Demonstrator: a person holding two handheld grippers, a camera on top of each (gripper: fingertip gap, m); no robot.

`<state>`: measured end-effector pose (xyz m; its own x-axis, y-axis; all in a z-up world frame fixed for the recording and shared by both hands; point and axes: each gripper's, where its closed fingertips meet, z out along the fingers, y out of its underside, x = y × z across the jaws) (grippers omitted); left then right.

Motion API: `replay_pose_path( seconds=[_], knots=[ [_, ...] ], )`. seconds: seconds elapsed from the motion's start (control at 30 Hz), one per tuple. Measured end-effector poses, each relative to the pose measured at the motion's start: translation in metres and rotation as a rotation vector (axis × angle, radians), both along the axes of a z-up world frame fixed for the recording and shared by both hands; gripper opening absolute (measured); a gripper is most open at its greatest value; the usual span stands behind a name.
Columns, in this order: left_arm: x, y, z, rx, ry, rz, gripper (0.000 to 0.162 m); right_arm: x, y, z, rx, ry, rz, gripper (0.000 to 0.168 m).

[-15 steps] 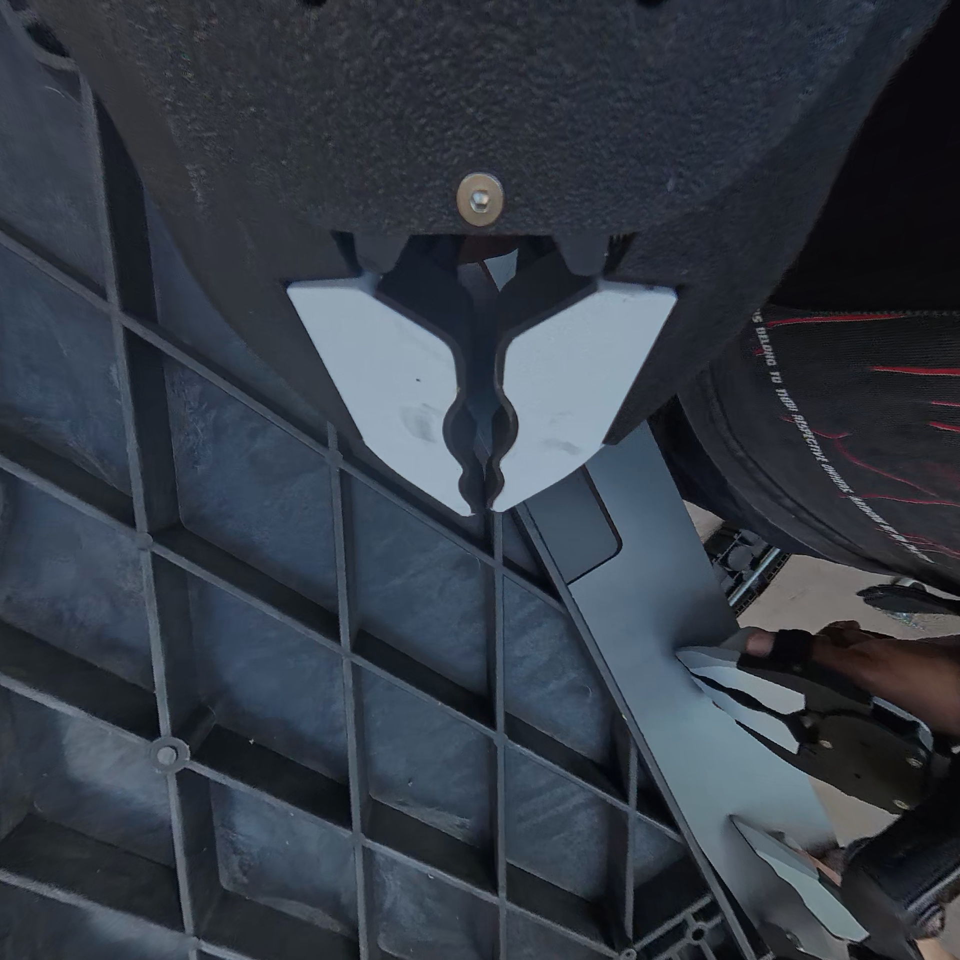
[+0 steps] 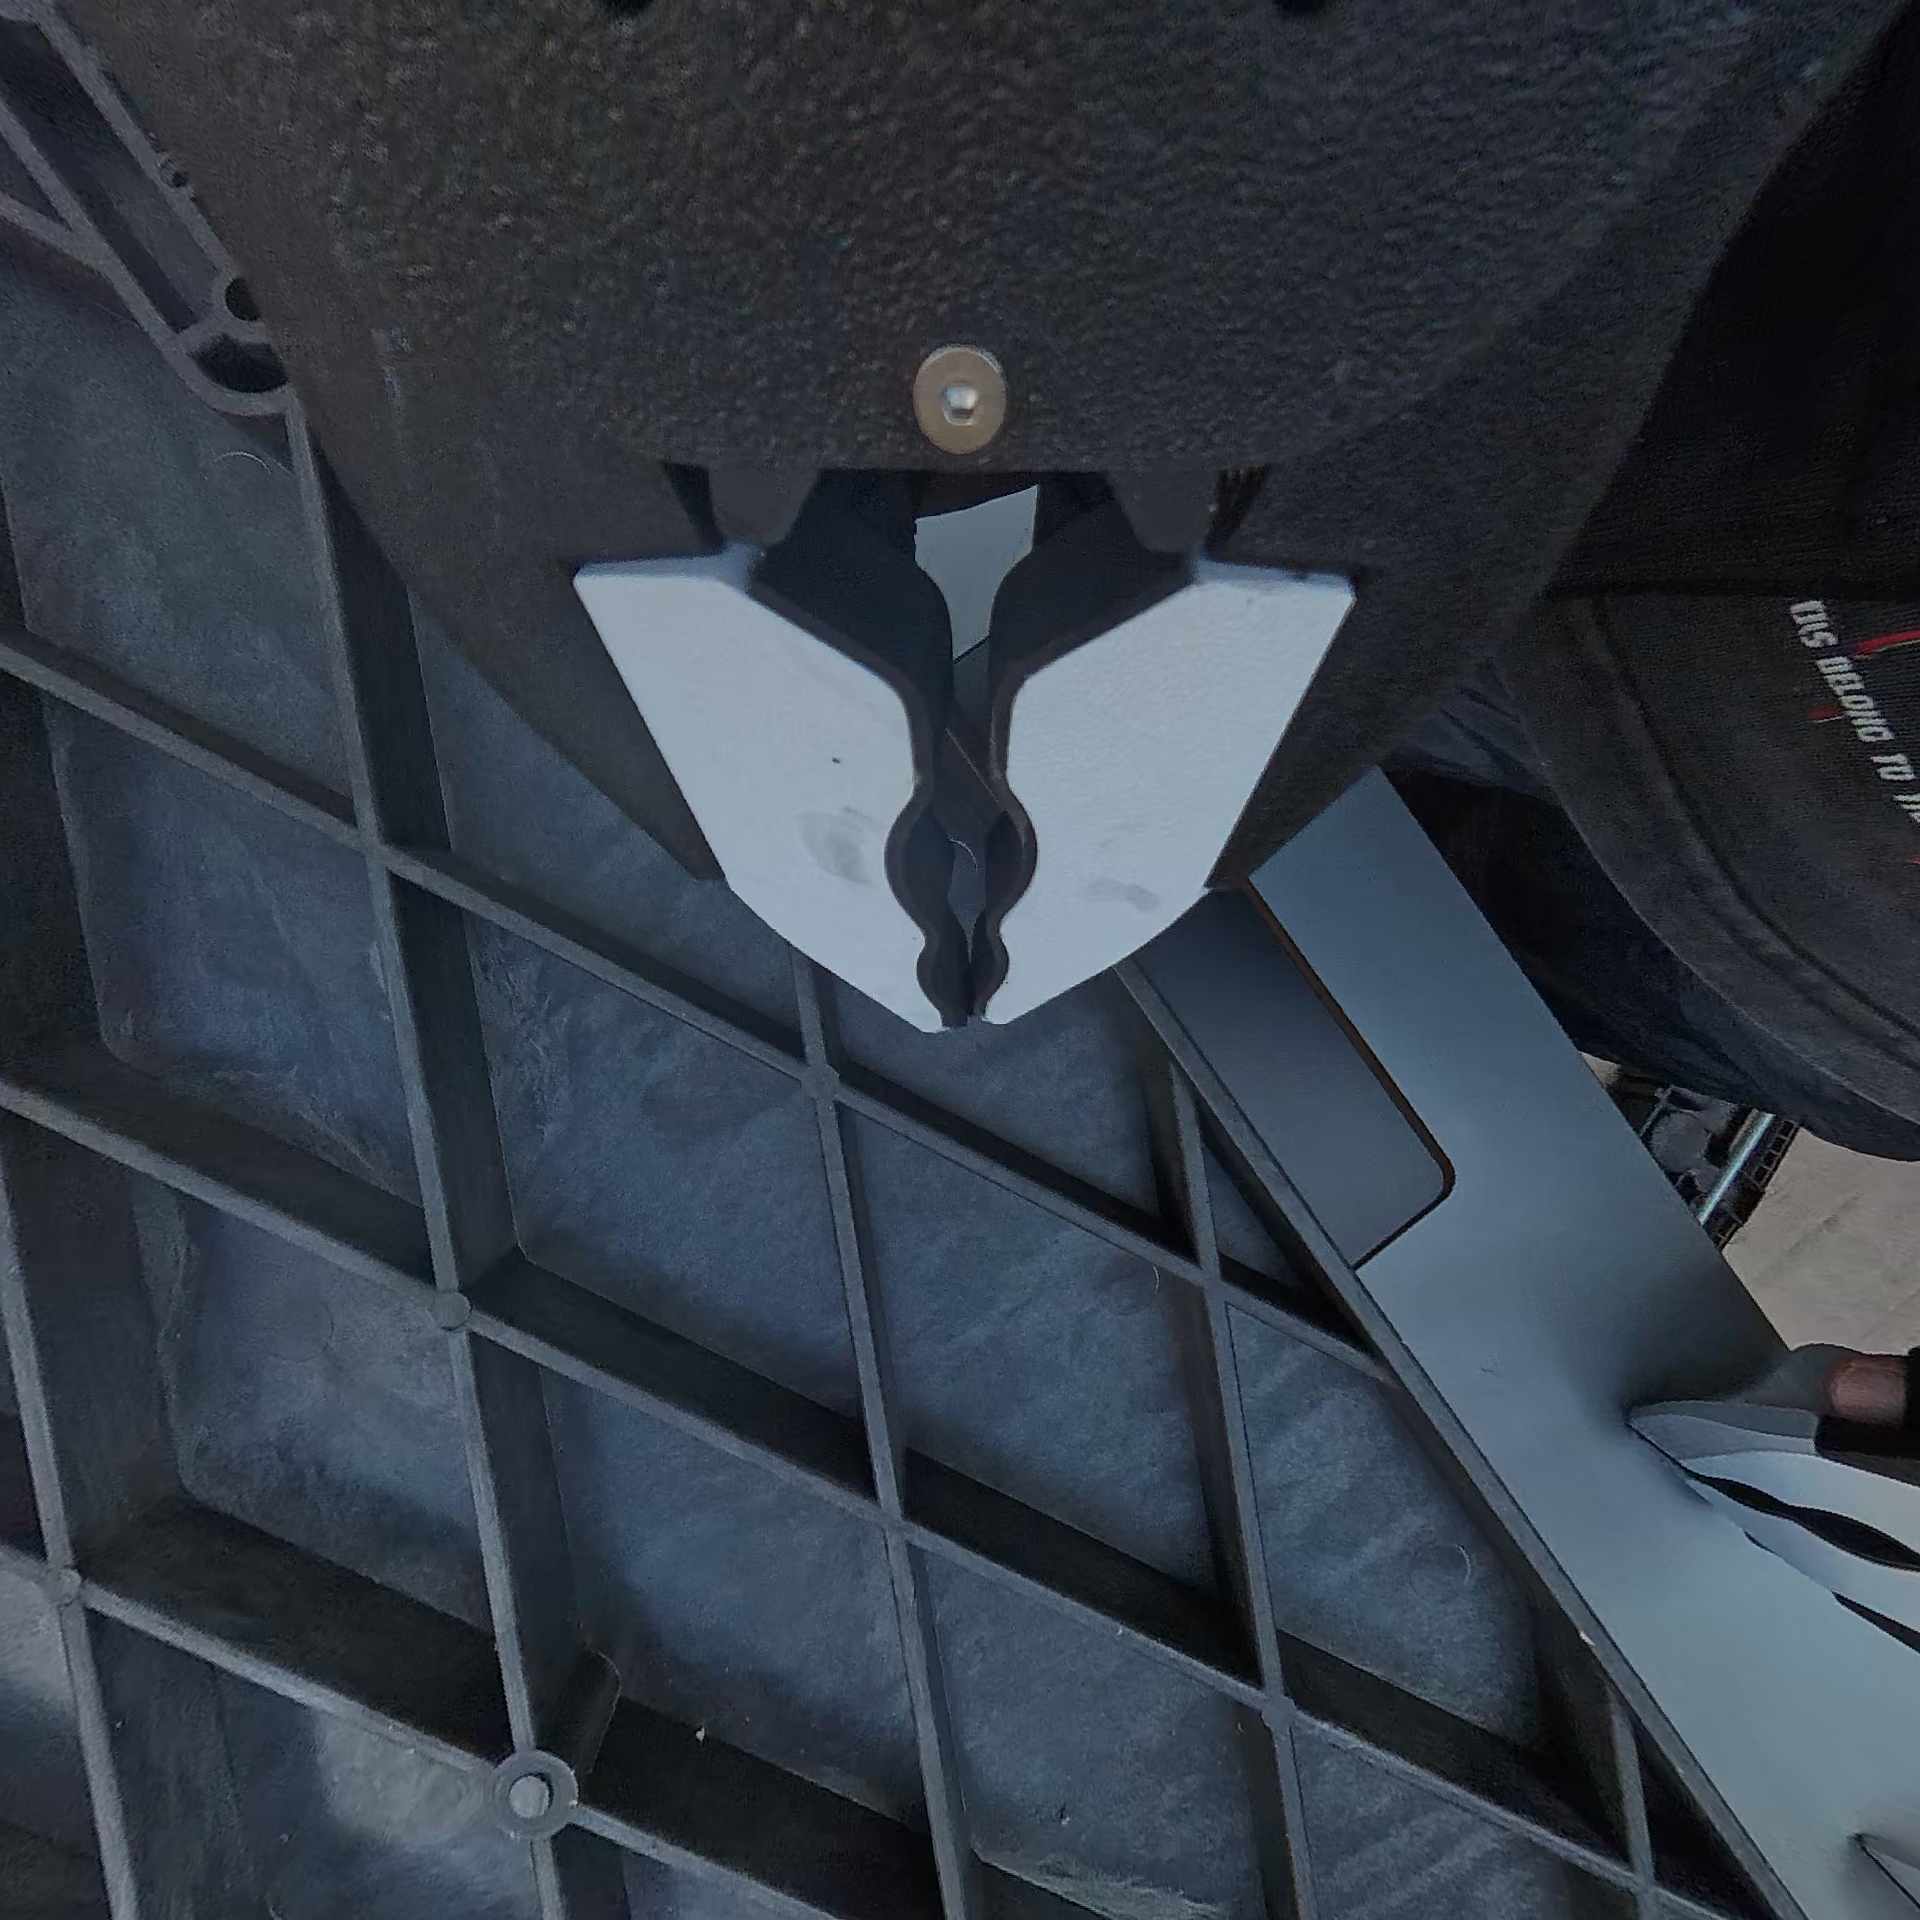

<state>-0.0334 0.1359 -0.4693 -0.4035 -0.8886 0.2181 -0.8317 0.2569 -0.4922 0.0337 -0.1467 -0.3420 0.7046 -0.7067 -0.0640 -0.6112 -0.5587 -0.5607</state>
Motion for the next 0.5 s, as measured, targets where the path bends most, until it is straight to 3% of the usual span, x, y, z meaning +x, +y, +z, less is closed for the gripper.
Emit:
replay_pose_path(
  seconds=[0.5],
  knots=[
    [-0.0051,0.0043,-0.0006,0.062,-0.014,-0.038,0.0,-0.0023,-0.0023,-0.0084,-0.026,0.015,0.001,0.0]
  ],
)
